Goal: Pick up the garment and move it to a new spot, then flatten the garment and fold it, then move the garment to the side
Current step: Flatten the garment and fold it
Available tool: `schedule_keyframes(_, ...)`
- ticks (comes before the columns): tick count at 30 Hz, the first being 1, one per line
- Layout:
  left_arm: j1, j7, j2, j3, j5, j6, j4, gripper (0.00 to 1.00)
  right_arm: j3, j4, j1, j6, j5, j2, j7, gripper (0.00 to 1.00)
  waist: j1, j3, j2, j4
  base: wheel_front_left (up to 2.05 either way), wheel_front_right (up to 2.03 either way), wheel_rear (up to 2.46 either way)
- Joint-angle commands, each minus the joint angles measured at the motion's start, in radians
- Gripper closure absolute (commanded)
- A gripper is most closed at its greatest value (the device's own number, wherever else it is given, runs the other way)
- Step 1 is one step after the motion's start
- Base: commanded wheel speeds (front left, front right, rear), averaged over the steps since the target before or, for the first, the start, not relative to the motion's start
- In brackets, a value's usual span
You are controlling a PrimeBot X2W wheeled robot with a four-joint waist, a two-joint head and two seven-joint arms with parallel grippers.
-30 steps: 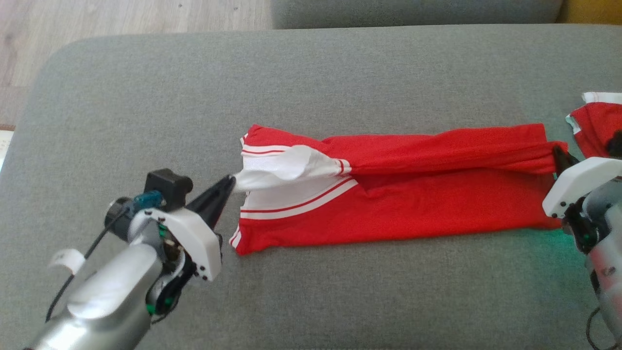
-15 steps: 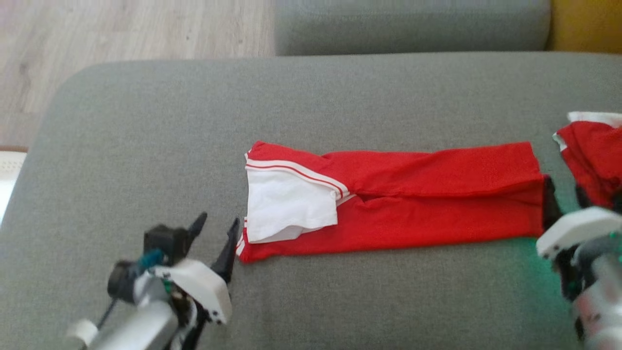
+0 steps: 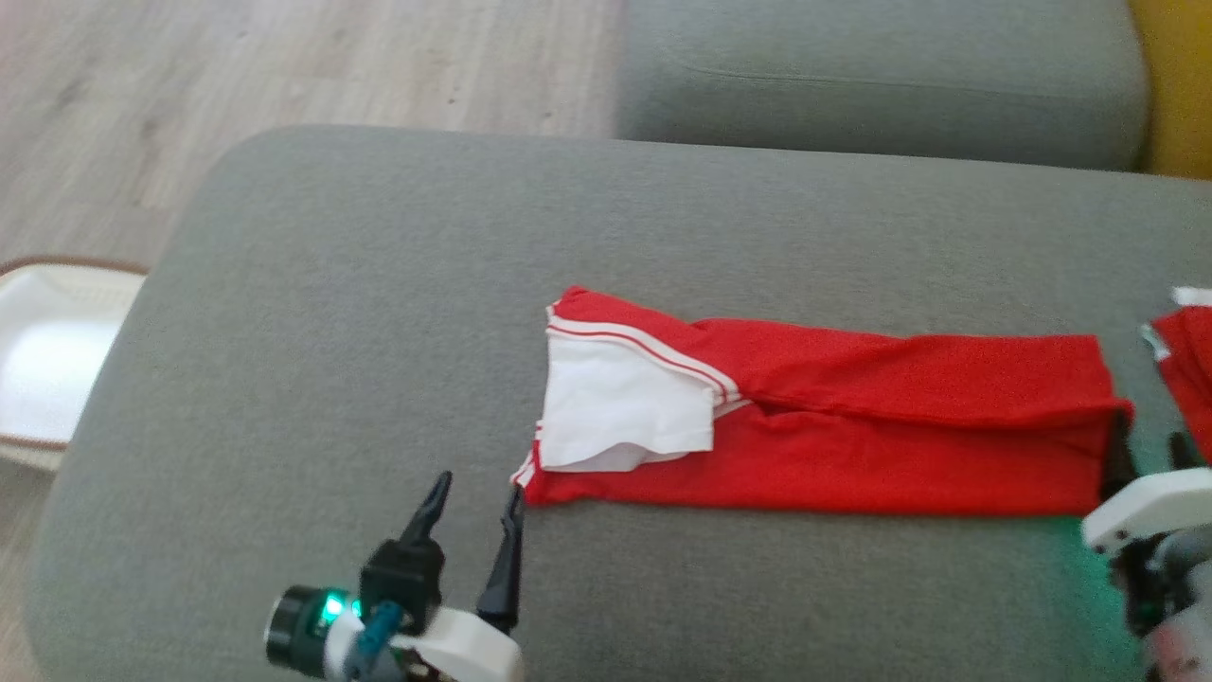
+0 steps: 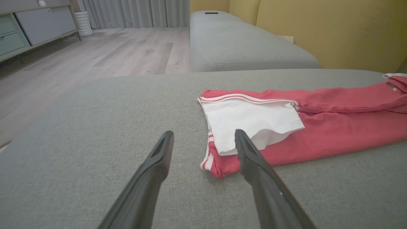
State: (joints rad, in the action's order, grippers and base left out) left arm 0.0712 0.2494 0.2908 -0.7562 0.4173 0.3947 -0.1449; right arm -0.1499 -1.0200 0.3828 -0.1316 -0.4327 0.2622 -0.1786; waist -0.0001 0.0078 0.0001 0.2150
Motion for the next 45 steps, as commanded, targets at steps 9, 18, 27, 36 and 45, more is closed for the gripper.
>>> schedule_keyframes(9,-0.004,0.012,-0.068,0.066,-0.089,-0.047,0.026,0.00,-0.126,-0.165,0.106,0.001,0.179,0.072,0.080,0.00,0.0001,0.018,-0.0001,0.084,0.00,0.00,0.00)
schedule_keyframes(18,-0.014,0.012,-0.085,0.116,-0.138,-0.085,0.020,0.00,-0.252,-0.250,0.122,0.001,0.244,0.035,0.130,0.25,0.0001,0.019,-0.0001,0.076,0.00,0.00,0.00)
schedule_keyframes(27,-0.033,0.012,-0.102,0.139,-0.165,-0.116,-0.001,0.00,-0.249,-0.242,0.132,0.001,0.331,0.057,0.088,1.00,0.0001,-0.008,-0.0001,0.050,0.00,0.00,0.00)
schedule_keyframes(36,-0.059,0.012,-0.118,0.164,-0.180,-0.142,-0.022,0.00,-0.243,-0.141,0.185,0.001,0.443,0.093,0.046,1.00,0.0001,-0.048,-0.0001,0.027,0.00,0.00,0.00)
schedule_keyframes(45,-0.061,0.012,-0.130,0.171,-0.198,-0.174,-0.047,0.00,-0.085,0.088,0.204,0.001,0.420,-0.159,0.062,1.00,0.0001,-0.066,-0.0001,0.074,0.00,0.00,0.00)
